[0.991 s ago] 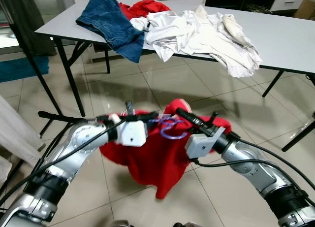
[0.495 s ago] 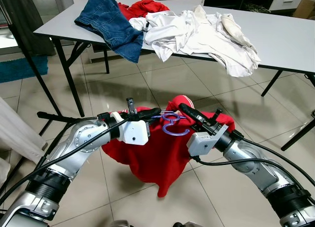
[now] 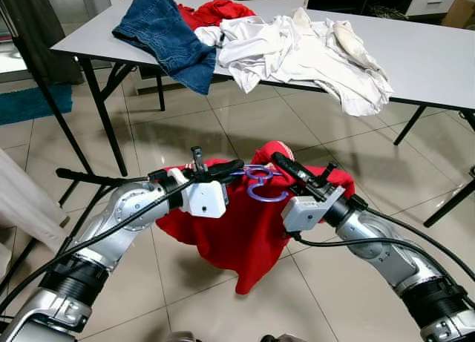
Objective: Hang hanger
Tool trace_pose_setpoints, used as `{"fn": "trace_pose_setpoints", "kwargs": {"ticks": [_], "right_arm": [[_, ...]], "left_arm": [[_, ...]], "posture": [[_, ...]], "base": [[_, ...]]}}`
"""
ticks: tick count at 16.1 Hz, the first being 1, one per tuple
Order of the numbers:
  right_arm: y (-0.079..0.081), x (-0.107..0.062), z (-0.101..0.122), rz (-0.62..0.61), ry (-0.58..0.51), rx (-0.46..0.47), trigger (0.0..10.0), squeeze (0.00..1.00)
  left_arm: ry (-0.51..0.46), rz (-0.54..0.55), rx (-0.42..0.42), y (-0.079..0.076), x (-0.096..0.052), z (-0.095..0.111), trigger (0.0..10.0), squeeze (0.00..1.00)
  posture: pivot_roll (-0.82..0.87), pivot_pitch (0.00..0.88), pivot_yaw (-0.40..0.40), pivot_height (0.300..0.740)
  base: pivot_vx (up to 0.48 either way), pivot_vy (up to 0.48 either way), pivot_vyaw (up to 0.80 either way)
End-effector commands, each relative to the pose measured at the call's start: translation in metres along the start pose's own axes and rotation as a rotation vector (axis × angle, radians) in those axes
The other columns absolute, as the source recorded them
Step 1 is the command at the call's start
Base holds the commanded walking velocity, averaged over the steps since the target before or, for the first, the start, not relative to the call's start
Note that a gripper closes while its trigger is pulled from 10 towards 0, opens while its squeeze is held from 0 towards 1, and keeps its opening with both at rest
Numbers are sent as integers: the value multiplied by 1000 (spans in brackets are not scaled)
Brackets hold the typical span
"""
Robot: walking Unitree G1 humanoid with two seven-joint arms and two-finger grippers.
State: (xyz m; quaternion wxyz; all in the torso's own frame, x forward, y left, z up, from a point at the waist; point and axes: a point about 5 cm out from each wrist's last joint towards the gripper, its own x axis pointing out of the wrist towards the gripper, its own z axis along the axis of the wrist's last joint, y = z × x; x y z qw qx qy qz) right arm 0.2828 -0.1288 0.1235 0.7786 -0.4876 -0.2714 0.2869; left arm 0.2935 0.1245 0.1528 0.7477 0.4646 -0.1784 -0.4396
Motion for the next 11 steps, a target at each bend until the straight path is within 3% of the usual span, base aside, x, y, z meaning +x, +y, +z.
{"fn": "trace_pose_setpoints", "kwargs": {"ticks": [1,2,3,4,5,6,11], "right_arm": [[-29,5,-3,-148,-1,-17,10000,871],[-29,5,-3,-148,-3,-25,10000,1000],[-29,5,-3,-139,0,-39,10000,898],[-29,5,-3,-134,3,-46,10000,898],[-28,6,-3,-129,3,-54,10000,59],[-27,5,-4,-122,4,-67,10000,0],[-28,3,-9,-132,38,-63,10000,0]], "left_arm": [[11,9,5,2,1,-2,0,0],[9,7,6,1,1,-2,0,0],[9,5,7,1,1,-2,0,0],[8,5,8,1,1,-2,0,0],[8,5,9,1,1,-2,0,0],[8,4,10,1,1,-2,0,0],[6,0,10,-1,2,-2,0,0]], "posture": [[230,20,-25,740],[230,20,-25,740],[230,19,-26,740],[230,19,-26,740],[230,19,-26,740],[230,19,-26,740],[229,20,-24,740]], "base": [[0,0,0],[0,0,0],[0,0,0],[0,0,0],[0,0,0],[0,0,0],[0,0,0]]}}
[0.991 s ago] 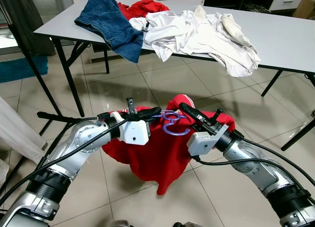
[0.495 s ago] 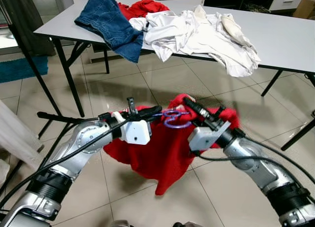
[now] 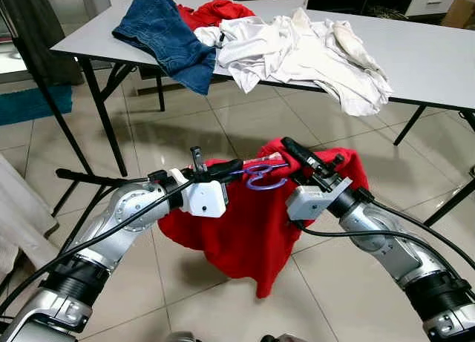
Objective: Hang hanger
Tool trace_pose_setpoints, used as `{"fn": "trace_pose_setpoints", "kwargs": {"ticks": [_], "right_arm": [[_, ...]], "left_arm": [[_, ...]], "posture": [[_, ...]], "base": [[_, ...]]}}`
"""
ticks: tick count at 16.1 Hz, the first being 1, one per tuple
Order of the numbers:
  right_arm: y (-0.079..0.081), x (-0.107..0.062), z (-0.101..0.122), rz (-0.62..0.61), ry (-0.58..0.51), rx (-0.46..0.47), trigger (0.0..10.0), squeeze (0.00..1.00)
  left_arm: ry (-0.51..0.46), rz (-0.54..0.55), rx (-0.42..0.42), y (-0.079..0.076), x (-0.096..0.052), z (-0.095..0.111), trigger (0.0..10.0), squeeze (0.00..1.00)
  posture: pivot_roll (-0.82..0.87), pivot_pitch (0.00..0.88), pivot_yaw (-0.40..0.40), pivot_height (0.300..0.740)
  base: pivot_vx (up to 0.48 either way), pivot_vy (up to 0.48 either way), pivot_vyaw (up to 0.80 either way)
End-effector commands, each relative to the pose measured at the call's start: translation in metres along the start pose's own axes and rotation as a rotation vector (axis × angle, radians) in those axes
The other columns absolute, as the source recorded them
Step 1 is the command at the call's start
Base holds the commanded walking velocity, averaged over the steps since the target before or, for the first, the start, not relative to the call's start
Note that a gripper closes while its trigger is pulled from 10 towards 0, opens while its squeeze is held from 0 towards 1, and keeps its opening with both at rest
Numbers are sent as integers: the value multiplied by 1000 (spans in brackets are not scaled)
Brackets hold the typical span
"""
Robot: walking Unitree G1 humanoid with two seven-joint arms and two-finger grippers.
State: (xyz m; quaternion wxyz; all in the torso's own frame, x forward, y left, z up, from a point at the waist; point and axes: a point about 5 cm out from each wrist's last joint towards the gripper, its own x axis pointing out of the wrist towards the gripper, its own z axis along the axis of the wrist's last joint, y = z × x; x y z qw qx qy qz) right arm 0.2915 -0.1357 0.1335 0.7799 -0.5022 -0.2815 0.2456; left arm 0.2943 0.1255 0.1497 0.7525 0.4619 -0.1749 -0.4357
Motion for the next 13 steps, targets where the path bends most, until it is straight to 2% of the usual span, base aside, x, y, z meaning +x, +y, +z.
{"fn": "trace_pose_setpoints", "kwargs": {"ticks": [1,9,13], "right_arm": [[-16,0,-5,-73,16,-7,10000,0],[-26,-9,-25,-112,130,24,10000,0],[-29,-16,-42,-115,248,30,9922,0]], "left_arm": [[0,-6,20,1,2,1,0,0],[4,6,12,-1,2,0,0,0],[5,7,9,-2,2,0,0,0]], "posture": [[227,18,-23,740],[224,19,-26,740],[224,21,-28,740]], "base": [[0,0,0],[0,0,0],[0,0,0]]}}
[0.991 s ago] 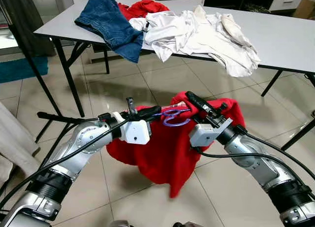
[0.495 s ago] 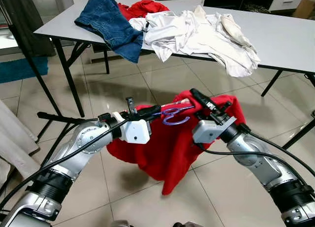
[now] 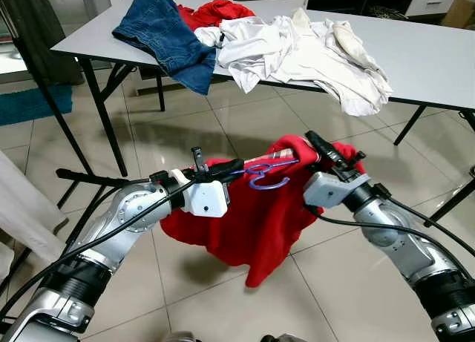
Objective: Hang hanger
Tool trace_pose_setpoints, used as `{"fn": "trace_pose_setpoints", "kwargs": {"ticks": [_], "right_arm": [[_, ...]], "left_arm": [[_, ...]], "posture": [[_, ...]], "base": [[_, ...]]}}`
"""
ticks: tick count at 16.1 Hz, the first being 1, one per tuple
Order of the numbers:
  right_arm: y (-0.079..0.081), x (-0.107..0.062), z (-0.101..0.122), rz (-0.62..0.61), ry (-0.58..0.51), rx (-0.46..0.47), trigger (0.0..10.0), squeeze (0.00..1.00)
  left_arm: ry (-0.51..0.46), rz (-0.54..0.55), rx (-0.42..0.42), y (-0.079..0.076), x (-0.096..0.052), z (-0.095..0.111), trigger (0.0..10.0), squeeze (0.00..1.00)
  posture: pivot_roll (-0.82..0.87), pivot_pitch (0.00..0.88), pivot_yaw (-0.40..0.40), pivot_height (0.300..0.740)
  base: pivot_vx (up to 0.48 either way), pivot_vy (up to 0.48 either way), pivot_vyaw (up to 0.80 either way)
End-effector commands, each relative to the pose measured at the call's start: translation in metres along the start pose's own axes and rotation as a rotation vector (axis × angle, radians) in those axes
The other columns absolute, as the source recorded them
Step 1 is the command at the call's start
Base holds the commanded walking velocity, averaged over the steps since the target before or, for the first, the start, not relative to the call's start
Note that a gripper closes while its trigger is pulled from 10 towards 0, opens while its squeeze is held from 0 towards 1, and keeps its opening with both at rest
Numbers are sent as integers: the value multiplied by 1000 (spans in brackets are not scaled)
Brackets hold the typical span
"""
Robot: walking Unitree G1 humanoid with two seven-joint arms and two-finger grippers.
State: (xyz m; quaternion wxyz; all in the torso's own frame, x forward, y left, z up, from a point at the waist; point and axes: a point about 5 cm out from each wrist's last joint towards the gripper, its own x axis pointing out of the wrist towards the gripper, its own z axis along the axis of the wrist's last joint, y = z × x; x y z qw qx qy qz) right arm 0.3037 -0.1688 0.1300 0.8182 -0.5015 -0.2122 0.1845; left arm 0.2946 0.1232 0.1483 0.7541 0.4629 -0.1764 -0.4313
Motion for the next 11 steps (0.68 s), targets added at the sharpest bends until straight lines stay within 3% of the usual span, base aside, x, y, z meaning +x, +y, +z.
{"fn": "trace_pose_setpoints", "kwargs": {"ticks": [1,2,4,6,11], "right_arm": [[-20,1,-14,-76,82,11,8941,0],[-21,0,-19,-84,121,42,10000,0],[-18,-1,-25,-75,174,96,10000,0],[-15,-4,-21,-74,154,205,10000,0],[-21,-8,-17,-90,137,226,10000,0]], "left_arm": [[2,-2,5,-1,0,0,0,0],[2,0,4,-1,1,0,0,0],[5,6,0,-1,0,0,0,0],[27,30,-13,-2,1,-2,0,0],[55,64,-22,-3,5,-4,0,0]], "posture": [[224,21,-28,740],[220,25,-27,740],[220,25,-27,740],[220,26,-26,740],[213,29,-23,740]], "base": [[0,0,0],[0,0,0],[0,0,0],[0,0,0],[0,0,0]]}}
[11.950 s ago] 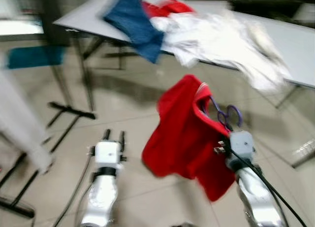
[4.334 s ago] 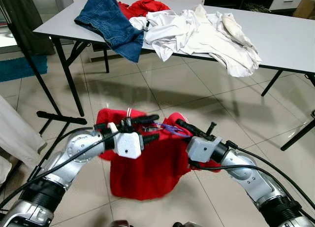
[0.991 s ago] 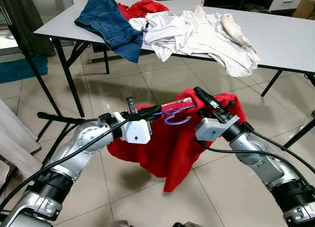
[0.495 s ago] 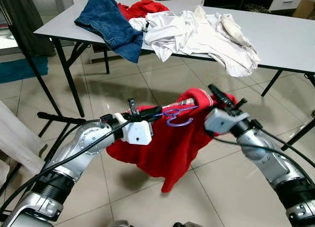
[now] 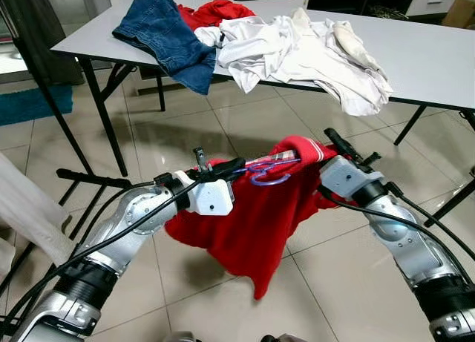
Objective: Hang hanger
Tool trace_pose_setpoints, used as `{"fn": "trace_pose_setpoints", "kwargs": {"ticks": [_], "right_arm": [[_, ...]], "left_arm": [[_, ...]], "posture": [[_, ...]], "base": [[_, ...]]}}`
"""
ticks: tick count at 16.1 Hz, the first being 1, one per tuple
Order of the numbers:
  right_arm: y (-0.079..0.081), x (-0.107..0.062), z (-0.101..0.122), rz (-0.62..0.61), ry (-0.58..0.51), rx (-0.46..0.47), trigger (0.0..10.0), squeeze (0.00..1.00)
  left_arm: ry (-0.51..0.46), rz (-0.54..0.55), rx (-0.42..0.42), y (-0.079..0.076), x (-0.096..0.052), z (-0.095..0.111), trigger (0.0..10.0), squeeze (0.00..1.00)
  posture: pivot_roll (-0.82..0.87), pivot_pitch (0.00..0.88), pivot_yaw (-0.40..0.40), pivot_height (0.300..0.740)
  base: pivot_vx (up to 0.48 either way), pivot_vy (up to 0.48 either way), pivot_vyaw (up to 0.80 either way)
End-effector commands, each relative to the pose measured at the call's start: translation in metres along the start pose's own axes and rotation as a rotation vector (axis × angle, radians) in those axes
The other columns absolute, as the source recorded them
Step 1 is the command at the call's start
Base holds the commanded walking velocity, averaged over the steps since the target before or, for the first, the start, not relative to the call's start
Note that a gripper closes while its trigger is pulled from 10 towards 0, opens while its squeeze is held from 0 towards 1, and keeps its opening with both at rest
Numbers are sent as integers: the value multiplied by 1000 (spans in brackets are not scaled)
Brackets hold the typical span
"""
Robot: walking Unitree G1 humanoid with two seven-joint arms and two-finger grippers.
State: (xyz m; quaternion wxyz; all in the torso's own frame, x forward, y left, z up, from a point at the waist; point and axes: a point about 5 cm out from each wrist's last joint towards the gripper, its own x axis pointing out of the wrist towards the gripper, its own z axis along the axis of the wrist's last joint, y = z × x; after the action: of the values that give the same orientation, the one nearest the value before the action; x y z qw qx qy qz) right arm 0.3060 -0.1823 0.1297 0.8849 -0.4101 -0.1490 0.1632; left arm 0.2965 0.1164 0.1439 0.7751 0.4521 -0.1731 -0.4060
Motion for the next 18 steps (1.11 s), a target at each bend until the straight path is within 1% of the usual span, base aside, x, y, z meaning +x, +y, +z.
{"fn": "trace_pose_setpoints", "kwargs": {"ticks": [1,3,4,6,7,8,9,11,12,15,16,18], "right_arm": [[-19,-2,-4,-65,25,1,10000,0],[-22,-1,0,-54,19,35,10000,0],[-17,0,5,3,-5,92,10000,0],[-13,-1,12,52,-44,135,10000,0],[-9,0,21,97,-98,105,10000,0],[-5,0,26,133,-134,20,10000,0],[-2,0,29,160,-150,-70,10000,0],[-3,4,26,144,-140,-241,10000,0],[-6,5,26,134,-141,-281,10000,1000],[-15,9,25,93,-133,-340,10000,1000],[-15,9,25,83,-142,-358,10000,0],[-12,8,28,96,-175,-366,10000,0]], "left_arm": [[37,15,13,3,-2,-5,0,0],[52,28,19,5,-1,-7,0,0],[56,31,16,5,-1,-7,0,0],[51,19,-13,1,0,-7,0,0],[32,-8,-73,-6,1,-4,0,0],[23,-34,-98,-12,2,-3,0,0],[26,-50,-93,-15,2,-3,0,0],[31,-58,-96,-17,1,-3,0,0],[30,-60,-98,-17,1,-3,0,0],[31,-73,-106,-18,1,-3,0,0],[33,-77,-107,-19,1,-3,0,0],[35,-83,-111,-21,1,-2,0,0]], "posture": [[213,29,-23,740],[212,28,-21,740],[209,28,-20,740],[209,28,-20,740],[209,28,-19,740],[209,28,-19,740],[211,28,-20,740],[213,28,-21,740],[217,27,-22,740],[217,28,-23,740],[217,28,-23,740],[215,31,-23,740]], "base": [[0,0,0],[0,0,0],[0,0,0],[0,0,0],[0,0,0],[0,0,0],[0,0,0],[0,0,0],[0,0,0],[0,0,0],[0,0,0],[0,0,0]]}}
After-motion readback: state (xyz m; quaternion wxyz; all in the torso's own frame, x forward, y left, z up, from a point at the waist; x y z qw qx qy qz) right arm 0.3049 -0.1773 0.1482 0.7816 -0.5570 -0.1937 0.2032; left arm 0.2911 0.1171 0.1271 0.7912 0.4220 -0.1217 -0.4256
